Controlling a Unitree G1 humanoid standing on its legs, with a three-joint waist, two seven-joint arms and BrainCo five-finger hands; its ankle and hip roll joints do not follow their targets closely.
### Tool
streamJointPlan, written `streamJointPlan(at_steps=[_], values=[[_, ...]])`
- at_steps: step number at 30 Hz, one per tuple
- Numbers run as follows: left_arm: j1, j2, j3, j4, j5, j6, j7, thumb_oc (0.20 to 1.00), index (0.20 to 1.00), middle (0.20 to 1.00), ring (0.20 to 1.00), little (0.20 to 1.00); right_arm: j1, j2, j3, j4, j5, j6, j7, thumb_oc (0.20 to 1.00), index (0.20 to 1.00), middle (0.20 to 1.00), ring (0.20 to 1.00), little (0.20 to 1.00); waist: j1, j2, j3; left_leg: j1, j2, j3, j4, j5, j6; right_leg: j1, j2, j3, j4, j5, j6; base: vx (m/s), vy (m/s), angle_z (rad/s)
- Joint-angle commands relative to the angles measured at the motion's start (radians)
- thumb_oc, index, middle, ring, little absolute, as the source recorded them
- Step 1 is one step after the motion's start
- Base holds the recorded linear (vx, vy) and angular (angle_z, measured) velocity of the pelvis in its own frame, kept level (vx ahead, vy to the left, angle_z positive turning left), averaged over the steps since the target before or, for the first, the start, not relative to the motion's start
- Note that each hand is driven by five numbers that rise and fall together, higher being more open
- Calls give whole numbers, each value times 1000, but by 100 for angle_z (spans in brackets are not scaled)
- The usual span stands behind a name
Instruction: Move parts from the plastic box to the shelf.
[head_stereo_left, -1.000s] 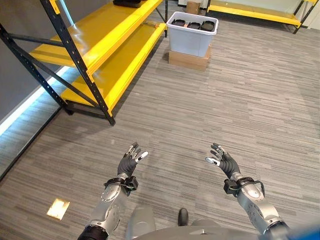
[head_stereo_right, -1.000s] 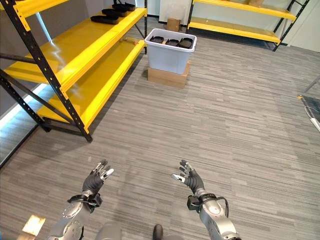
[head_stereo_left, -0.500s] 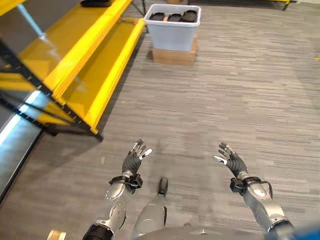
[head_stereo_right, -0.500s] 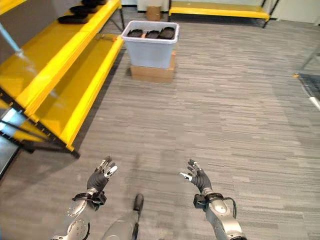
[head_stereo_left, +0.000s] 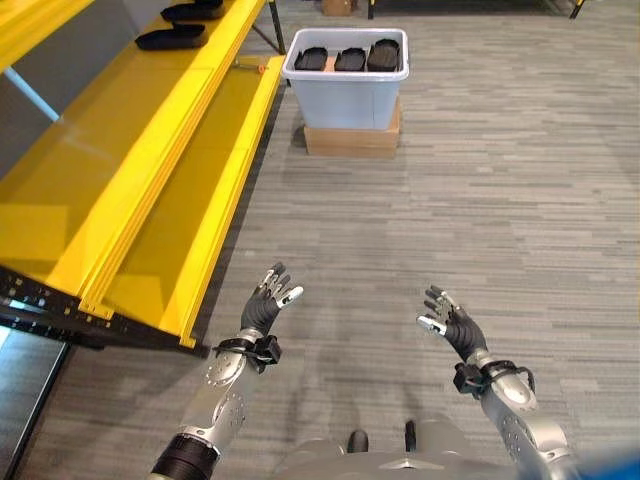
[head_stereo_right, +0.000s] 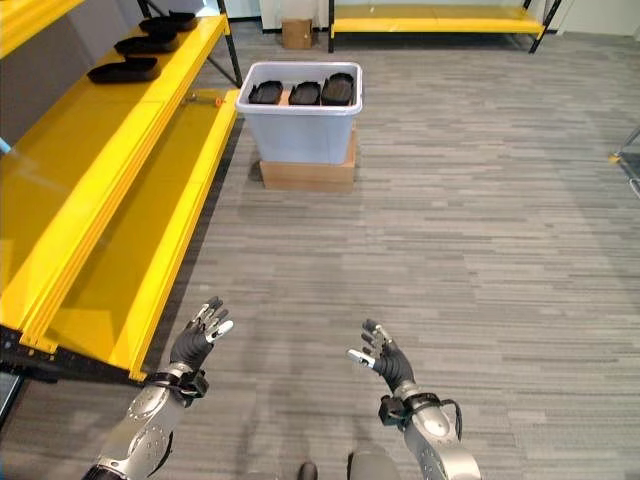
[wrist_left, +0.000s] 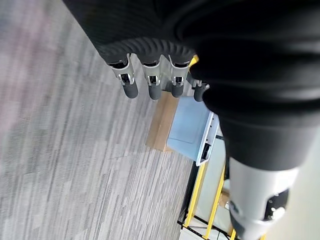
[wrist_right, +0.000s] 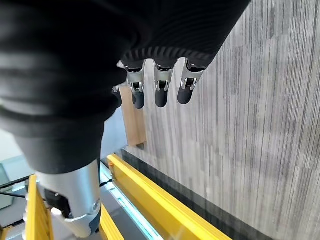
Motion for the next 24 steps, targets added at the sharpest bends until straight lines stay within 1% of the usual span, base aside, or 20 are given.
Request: streamJointPlan(at_steps=[1, 2, 3, 4, 5, 6, 7, 9, 11, 13, 14, 15, 16, 17, 18, 19, 20, 21, 23, 24], values=[[33, 29, -5, -78, 14, -26, -31, 1000, 1000, 1000, 1000, 1000, -10, 16, -59, 20, 31, -34, 8, 1000, 1000, 1000, 1000, 1000, 7, -65, -45, -64, -1, 117, -43, 85, -47, 257, -56, 53, -505, 218, 127, 297, -64, 82], [33, 28, -5, -78, 14, -26, -31, 1000, 1000, 1000, 1000, 1000, -10, 16, -58, 20, 31, -34, 8, 1000, 1000, 1000, 1000, 1000, 5, -61, -39, -55, 4, 114, -46, 83, -47, 270, -52, 49, -514, 220, 126, 307, -71, 68], [34, 22, -1, -76, 11, -27, -29, 1000, 1000, 1000, 1000, 1000, -14, 16, -55, 23, 29, -34, 8, 1000, 1000, 1000, 1000, 1000, 1, -65, -42, -30, 1, 111, -60, 75, -53, 263, -57, 33, -601, 247, 136, 325, -95, 46], [38, 14, 5, -76, 8, -31, -33, 1000, 1000, 1000, 1000, 1000, -19, 12, -54, 20, 22, -30, 10, 1000, 1000, 1000, 1000, 1000, -6, -76, -41, 5, -7, 108, -62, 48, -62, 251, -77, 19, -720, 301, 153, 424, -133, 26], [42, 9, 5, -75, 8, -33, -37, 1000, 1000, 1000, 1000, 1000, -18, 7, -52, 16, 18, -30, 13, 1000, 1000, 1000, 1000, 1000, -10, -80, -41, 21, -8, 101, -55, 34, -66, 251, -76, 23, -746, 325, 158, 309, -103, 43], [42, 9, 5, -75, 8, -33, -37, 1000, 1000, 1000, 1000, 1000, -18, 7, -52, 15, 18, -30, 13, 1000, 1000, 1000, 1000, 1000, -10, -78, -41, 22, -6, 101, -54, 32, -66, 254, -74, 22, -749, 326, 158, 413, -158, 31], [45, -6, -5, -68, 14, -30, -47, 1000, 1000, 1000, 1000, 1000, -7, 6, -53, 21, 21, -24, 16, 1000, 1000, 1000, 1000, 1000, -17, -94, -65, 65, -1, 83, -43, 9, -74, 284, -49, 58, -738, 340, 141, 305, -120, 45], [38, -15, -10, -64, 11, -30, -46, 1000, 1000, 1000, 1000, 1000, -7, 2, -56, 19, 26, -29, 15, 1000, 1000, 1000, 1000, 1000, -20, -91, -78, 73, 12, 79, -24, 4, -84, 295, -41, 59, -730, 334, 132, 351, -140, 24], [24, -27, -19, -65, 4, -31, -43, 1000, 1000, 1000, 1000, 1000, -2, -12, -73, 8, 39, -38, 14, 1000, 1000, 1000, 1000, 1000, -35, -81, -95, 77, 44, 75, 62, -5, -114, 313, -25, 30, -685, 287, 105, 414, -187, -13], [16, -38, -31, -61, -7, -34, -41, 1000, 1000, 1000, 1000, 1000, 2, -20, -80, 15, 47, -43, 5, 1000, 1000, 1000, 1000, 1000, -39, -79, -97, 34, 60, 76, 210, 62, -161, 368, -10, 25, -691, 249, 77, 373, -188, 30], [27, -38, -31, -68, -27, -36, -36, 1000, 1000, 1000, 1000, 1000, 11, -36, -92, 9, 52, -46, 3, 1000, 1000, 1000, 1000, 1000, -22, -98, -73, -96, 38, 89, 513, 239, -226, 440, -17, 27, -718, 224, 46, 246, -139, 52], [26, -38, -32, -68, -27, -36, -36, 1000, 1000, 1000, 1000, 1000, 11, -36, -93, 8, 52, -46, 3, 1000, 1000, 1000, 1000, 1000, -24, -96, -74, -103, 39, 86, 523, 235, -226, 438, -15, 24, -717, 224, 46, 248, -175, 1], [42, -41, -31, -87, -62, -28, -36, 1000, 1000, 1000, 1000, 1000, 18, -49, -99, -1, 58, -47, -2, 1000, 1000, 1000, 1000, 1000, 1, -118, -47, -185, -12, 107, 658, 241, -226, 474, -26, 39, -730, 214, 27, 176, -110, -15], [48, -36, -26, -123, -70, -27, -36, 1000, 1000, 1000, 1000, 1000, 23, -50, -105, -7, 54, -50, -14, 1000, 1000, 1000, 1000, 1000, 7, -136, -34, -299, 49, 161, 597, 217, -189, 512, -53, 38, -756, 217, 33, 272, -108, -28], [46, -34, -24, -125, -78, -28, -34, 1000, 1000, 1000, 1000, 1000, 22, -46, -107, -6, 60, -56, -19, 1000, 1000, 1000, 1000, 1000, 20, -141, -28, -322, 98, 185, 533, 190, -180, 534, -58, 46, -769, 210, 38, 344, 39, -26], [37, -26, -27, -119, -63, -32, -27, 1000, 1000, 1000, 1000, 1000, 19, -42, -114, -7, 53, -68, -36, 1000, 1000, 1000, 1000, 1000, 30, -132, -33, -338, 153, 190, 295, 182, -172, 550, -49, 54, -778, 187, 50, 468, 178, -46], [38, -29, -31, -104, -43, -36, -20, 1000, 1000, 1000, 1000, 1000, 17, -39, -117, 3, 39, -76, -42, 1000, 1000, 1000, 1000, 1000, 55, -109, -36, -314, 183, 133, 16, 255, -181, 586, -30, 87, -787, 151, 57, 578, 259, -79], [32, -31, -39, -99, -31, -34, -25, 1000, 1000, 1000, 1000, 1000, 19, -41, -119, 14, 28, -74, -45, 1000, 1000, 1000, 1000, 1000, 62, -94, -42, -326, 188, 98, -89, 303, -199, 629, -27, 109, -800, 129, 63, 597, 291, -88], [18, -32, -46, -96, -31, -36, -40, 1000, 1000, 1000, 1000, 1000, 36, -29, -114, 5, 11, -54, -18, 1000, 1000, 1000, 1000, 1000, 57, -83, -75, -272, 170, 109, -100, 298, -194, 658, -41, 135, -793, 109, 76, 468, 287, -90], [11, -27, -48, -96, -29, -37, -40, 1000, 1000, 1000, 1000, 1000, 34, -15, -108, 4, 13, -47, -13, 1000, 1000, 1000, 1000, 1000, 62, -88, -90, -261, 145, 131, -72, 271, -177, 660, -79, 142, -779, 108, 100, 356, 274, -83]])
